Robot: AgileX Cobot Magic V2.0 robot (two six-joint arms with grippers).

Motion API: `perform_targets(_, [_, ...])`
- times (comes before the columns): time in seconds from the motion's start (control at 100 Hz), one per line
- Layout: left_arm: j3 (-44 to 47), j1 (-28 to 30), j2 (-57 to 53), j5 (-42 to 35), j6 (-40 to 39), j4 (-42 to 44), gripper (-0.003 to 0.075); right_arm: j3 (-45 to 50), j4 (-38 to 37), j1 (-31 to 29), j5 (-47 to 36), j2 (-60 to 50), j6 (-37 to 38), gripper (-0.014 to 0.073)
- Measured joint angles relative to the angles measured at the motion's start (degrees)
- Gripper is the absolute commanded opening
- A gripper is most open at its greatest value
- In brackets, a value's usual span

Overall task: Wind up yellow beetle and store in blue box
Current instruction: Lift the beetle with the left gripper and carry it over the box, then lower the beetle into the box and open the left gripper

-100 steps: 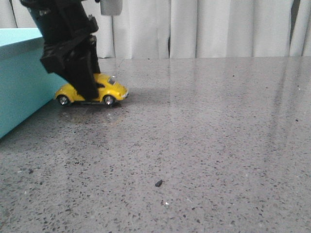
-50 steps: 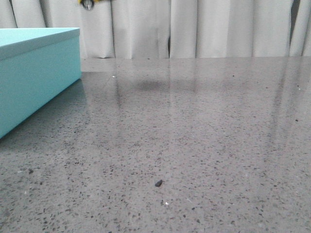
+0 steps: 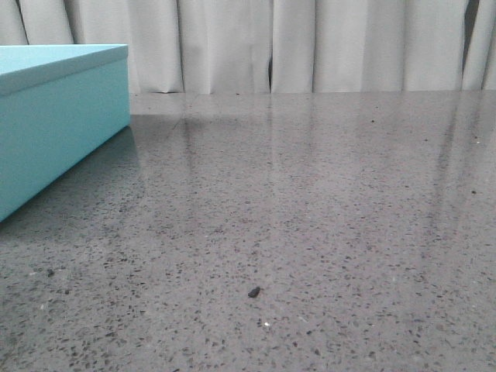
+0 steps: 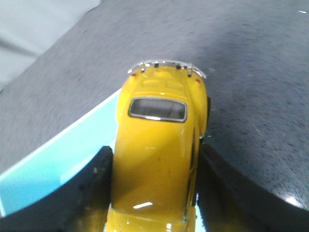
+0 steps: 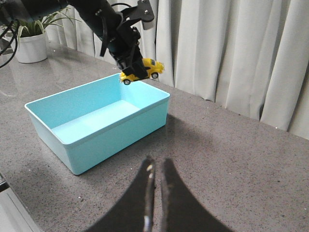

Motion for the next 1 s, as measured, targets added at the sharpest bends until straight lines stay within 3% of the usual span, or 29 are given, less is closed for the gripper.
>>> perform_targets(0.23, [3.7,6.0,-1.2,-0.1,-9.2,-0.7,0.0137,0.0,0.9,0.0,0.0,0.0,0.1,-0.0044])
perform_targets(0.56, [22.6,12.1,-4.4,-0.3,-12.5,-2.2,0.0137,0.0,1.0,0.0,0.0,0.0,0.0,-0.0044])
perform_targets(1.0, [24.3,14.6,2.4,-1.5,-13.7,-5.1,0.0139,0.0,3.3,0.0,0.0,0.0,0.1,-0.0044])
